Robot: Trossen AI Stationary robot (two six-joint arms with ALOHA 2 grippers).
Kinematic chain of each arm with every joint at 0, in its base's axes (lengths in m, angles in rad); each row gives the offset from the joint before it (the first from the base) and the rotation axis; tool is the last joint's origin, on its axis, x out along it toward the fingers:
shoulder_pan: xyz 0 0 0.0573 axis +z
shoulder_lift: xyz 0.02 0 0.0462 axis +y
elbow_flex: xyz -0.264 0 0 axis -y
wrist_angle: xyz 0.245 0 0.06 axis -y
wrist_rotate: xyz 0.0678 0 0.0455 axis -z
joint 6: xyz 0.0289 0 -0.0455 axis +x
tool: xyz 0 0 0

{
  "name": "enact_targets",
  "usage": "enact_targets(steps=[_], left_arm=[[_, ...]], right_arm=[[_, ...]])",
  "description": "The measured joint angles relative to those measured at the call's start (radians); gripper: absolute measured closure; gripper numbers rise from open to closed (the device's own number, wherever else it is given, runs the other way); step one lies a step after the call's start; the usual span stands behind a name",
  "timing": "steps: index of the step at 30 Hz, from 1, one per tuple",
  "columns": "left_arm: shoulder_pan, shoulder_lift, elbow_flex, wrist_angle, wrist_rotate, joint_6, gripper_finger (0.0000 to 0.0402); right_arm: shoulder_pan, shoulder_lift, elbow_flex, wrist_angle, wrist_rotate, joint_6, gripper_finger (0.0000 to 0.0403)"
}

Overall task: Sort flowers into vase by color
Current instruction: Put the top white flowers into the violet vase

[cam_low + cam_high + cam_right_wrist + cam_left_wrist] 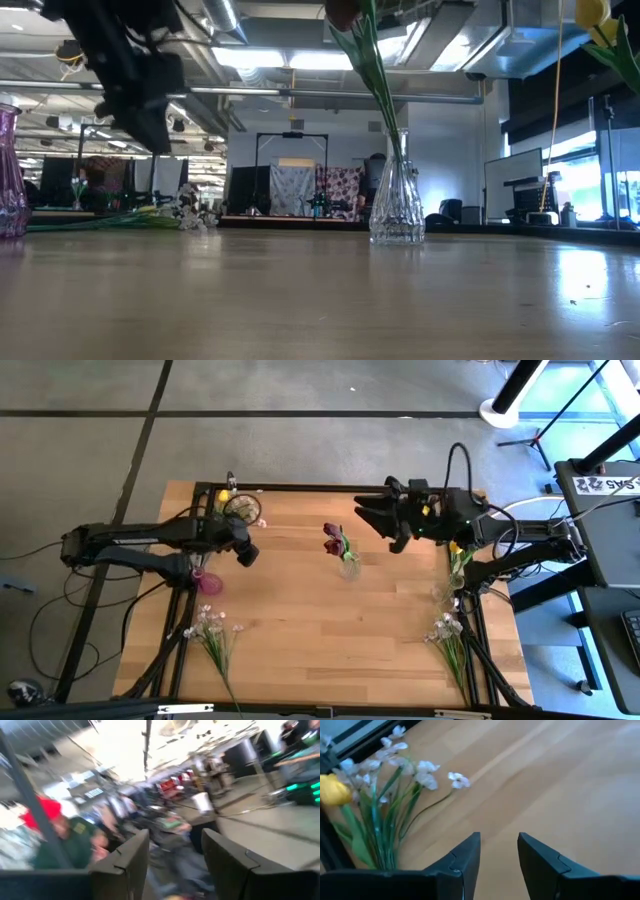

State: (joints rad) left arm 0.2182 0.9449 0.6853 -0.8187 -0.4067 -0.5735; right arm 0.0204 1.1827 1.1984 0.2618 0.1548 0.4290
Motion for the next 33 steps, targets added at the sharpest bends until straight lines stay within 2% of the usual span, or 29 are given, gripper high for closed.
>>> enact_targets(steps=[3, 5, 11, 13, 17, 20, 25, 33], left_arm=[[0.079, 0.071, 0.0, 0.027, -0.001, 0.0, 0.0274], [0.138, 0.136, 0.0, 0.049, 0.0, 0.008, 0.0274], [0.334, 0.376, 0.064, 0.104, 0.02, 0.034, 0.0274], [0.397, 0.451, 0.115, 0.038, 0.037, 0.033, 0.0271], [0.505, 0.586, 0.234, -0.14, 0.054, 0.034, 0.0257], [0.578, 0.667, 0.278, -0.222, 0.097, 0.035, 0.0244], [0.668, 0.73, 0.281, -0.232, 0.107, 0.042, 0.0223], [0.753, 0.738, 0.281, -0.156, 0.133, 0.042, 0.0213]], right_arm=[[0.0, 0.0, 0.0, 0.024, -0.017, 0.137, 0.0221], [-0.002, 0.0, 0.0, 0.024, -0.017, 0.164, 0.0221], [-0.022, -0.015, 0.0, 0.029, -0.068, 0.022, 0.0221], [-0.021, -0.019, 0.0, 0.016, -0.141, 0.011, 0.0221], [-0.02, -0.019, 0.0, -0.036, -0.357, 0.011, 0.0221], [-0.02, -0.02, 0.0, -0.07, -0.508, 0.011, 0.0221], [-0.02, -0.025, 0.0, -0.08, -0.642, 0.011, 0.0221], [-0.021, -0.033, 0.0, -0.089, -0.68, 0.005, 0.0221]])
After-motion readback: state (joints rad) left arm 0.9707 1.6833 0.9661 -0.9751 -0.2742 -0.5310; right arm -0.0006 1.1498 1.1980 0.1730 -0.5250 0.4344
